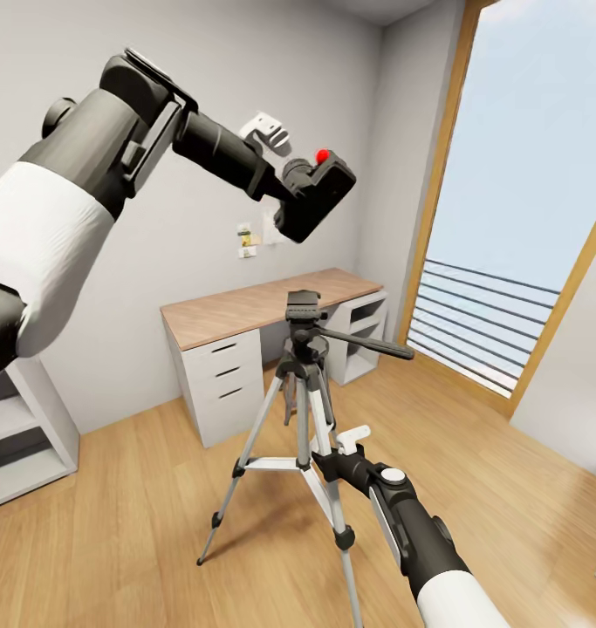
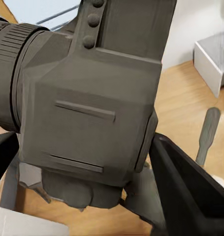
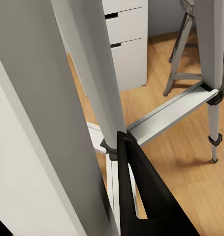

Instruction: Attach the digital camera to the camera tripod in the bedroom.

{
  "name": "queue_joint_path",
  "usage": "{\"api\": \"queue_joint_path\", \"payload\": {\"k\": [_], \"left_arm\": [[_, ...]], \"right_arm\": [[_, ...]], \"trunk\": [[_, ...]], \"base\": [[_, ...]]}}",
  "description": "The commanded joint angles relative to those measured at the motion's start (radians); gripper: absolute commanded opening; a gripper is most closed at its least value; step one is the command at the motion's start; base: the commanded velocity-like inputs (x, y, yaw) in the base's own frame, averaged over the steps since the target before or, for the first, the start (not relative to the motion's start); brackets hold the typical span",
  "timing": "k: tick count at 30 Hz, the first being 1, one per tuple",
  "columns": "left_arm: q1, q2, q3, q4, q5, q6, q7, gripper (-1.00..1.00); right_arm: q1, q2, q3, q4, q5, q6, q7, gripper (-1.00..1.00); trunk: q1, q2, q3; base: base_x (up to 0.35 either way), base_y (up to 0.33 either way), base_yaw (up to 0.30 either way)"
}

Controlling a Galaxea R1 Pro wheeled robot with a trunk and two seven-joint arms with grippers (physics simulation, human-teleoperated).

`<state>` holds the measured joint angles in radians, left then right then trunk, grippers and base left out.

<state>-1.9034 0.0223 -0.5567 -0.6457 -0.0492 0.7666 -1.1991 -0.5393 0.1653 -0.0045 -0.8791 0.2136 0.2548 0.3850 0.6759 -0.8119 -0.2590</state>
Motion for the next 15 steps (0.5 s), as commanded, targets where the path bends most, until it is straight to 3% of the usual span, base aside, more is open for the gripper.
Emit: {"api": "queue_joint_path", "payload": {"k": [1, 3, 4, 5, 6, 11, 15], "left_arm": [[-0.005, -0.016, -0.001, 0.019, -0.029, 0.004, -0.031, -1.0], [-0.008, -0.029, -0.001, 0.038, -0.06, 0.005, -0.066, -1.0], [-0.01, -0.041, -0.002, 0.054, -0.099, 0.006, -0.107, -1.0], [-0.013, -0.061, -0.001, 0.085, -0.213, 0.006, -0.209, -1.0], [-0.013, -0.066, -0.001, 0.093, -0.254, 0.006, -0.24, -1.0], [-0.014, -0.07, 0.0, 0.102, -0.323, 0.005, -0.289, -1.0], [-0.014, -0.071, 0.0, 0.1, -0.339, 0.004, -0.299, -1.0]], "right_arm": [[-0.001, 0.0, -0.001, -0.001, 0.018, 0.001, 0.004, -1.0], [-0.001, 0.0, -0.001, -0.001, 0.018, 0.001, 0.004, -1.0], [-0.001, 0.0, -0.001, -0.001, 0.018, 0.001, 0.004, -1.0], [-0.001, 0.0, 0.0, -0.001, 0.018, 0.002, 0.005, -1.0], [-0.001, 0.0, 0.0, -0.001, 0.018, 0.002, 0.005, -1.0], [-0.001, 0.0, 0.0, 0.0, 0.016, 0.002, 0.004, -1.0], [-0.001, 0.0, -0.001, 0.0, 0.015, 0.003, 0.004, -1.0]], "trunk": [[0.0, -0.001, -0.002], [0.0, -0.001, -0.002], [0.0, -0.001, -0.002], [0.0, -0.001, -0.002], [0.0, -0.001, -0.002], [0.0, -0.001, -0.002], [0.0, -0.001, -0.002]], "base": [[0.0, 0.0, 0.0], [0.0, 0.0, 0.0], [0.0, 0.0, 0.0], [0.0, 0.0, 0.0], [0.0, 0.0, 0.0], [0.0, 0.0, 0.0], [0.0, 0.0, 0.0]]}}
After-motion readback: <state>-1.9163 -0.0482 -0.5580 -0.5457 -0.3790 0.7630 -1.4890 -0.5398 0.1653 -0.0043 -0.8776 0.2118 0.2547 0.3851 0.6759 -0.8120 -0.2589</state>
